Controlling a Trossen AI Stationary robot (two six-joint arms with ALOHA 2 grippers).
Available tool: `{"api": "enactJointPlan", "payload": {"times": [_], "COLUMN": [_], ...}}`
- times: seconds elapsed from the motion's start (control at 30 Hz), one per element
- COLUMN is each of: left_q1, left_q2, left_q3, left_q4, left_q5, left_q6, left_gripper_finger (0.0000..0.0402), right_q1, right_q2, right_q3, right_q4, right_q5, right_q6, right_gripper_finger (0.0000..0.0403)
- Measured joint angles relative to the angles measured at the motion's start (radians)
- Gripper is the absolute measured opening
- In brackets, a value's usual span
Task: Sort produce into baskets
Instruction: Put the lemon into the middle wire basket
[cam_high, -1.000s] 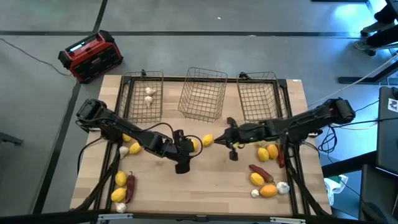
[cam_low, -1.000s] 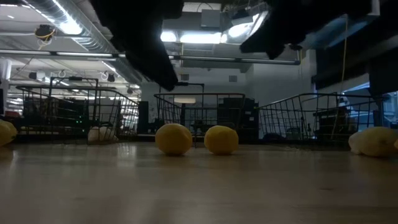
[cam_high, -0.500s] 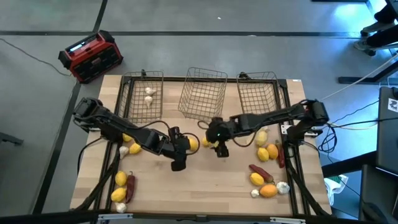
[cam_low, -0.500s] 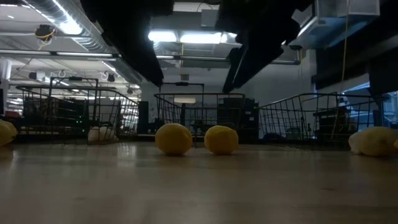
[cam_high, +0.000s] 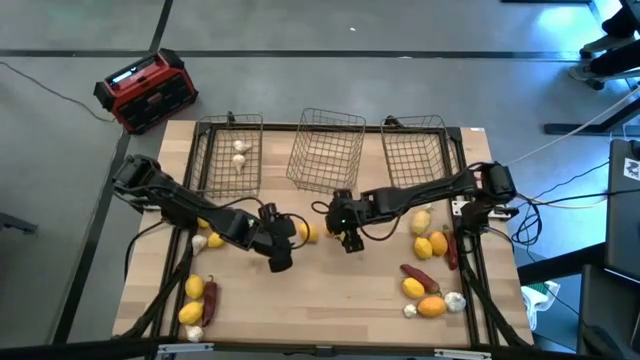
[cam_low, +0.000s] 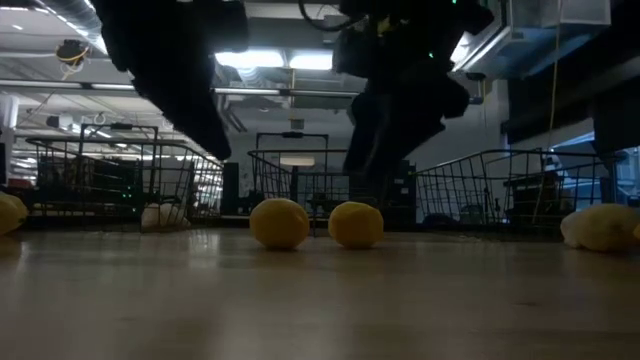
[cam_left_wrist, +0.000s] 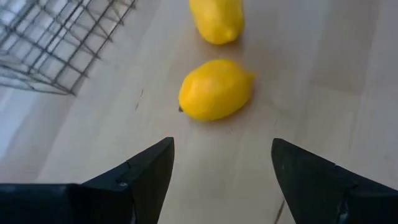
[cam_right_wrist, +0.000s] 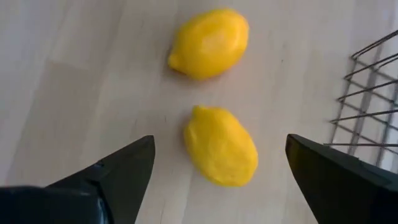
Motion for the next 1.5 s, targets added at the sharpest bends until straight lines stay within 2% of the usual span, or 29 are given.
{"api": "enactJointPlan", "payload": {"times": [0.13, 0.3, 0.6, 0.73, 0.9, 1.0, 1.07, 1.33, 1.5], "left_q1": [-0.017, -0.033, -0.034, -0.034, -0.034, -0.034, -0.034, -0.034, -0.034], "left_q2": [0.001, 0.002, 0.002, 0.002, 0.002, 0.002, 0.002, 0.002, 0.002], "left_q3": [-0.018, -0.020, -0.020, -0.020, -0.020, -0.020, -0.020, -0.020, -0.020], "left_q4": [0.011, 0.011, 0.031, 0.039, 0.037, 0.036, 0.036, 0.035, 0.036], "left_q5": [-0.009, -0.017, -0.025, -0.025, -0.030, -0.032, -0.034, -0.049, -0.054], "left_q6": [-0.047, -0.056, -0.055, -0.055, -0.055, -0.055, -0.055, -0.055, -0.056], "left_gripper_finger": [0.0266, 0.0266, 0.0266, 0.0266, 0.0266, 0.0266, 0.0266, 0.0266, 0.0266], "right_q1": [0.001, -0.002, -0.009, -0.008, -0.005, -0.005, -0.004, 0.016, 0.012], "right_q2": [0.049, 0.099, 0.167, 0.181, 0.173, 0.154, 0.126, -0.035, -0.147], "right_q3": [0.000, 0.000, 0.000, 0.002, 0.001, 0.000, -0.001, 0.000, 0.000], "right_q4": [0.034, 0.045, 0.047, 0.051, 0.055, 0.058, 0.052, 0.043, 0.038], "right_q5": [-0.025, 0.053, 0.046, 0.037, 0.037, 0.046, 0.046, 0.056, 0.077], "right_q6": [-0.046, -0.056, -0.070, -0.070, -0.064, -0.057, -0.040, -0.012, -0.012], "right_gripper_finger": [0.0360, 0.0360, 0.0358, 0.0323, 0.0239, 0.0194, 0.0179, 0.0204, 0.0199]}}
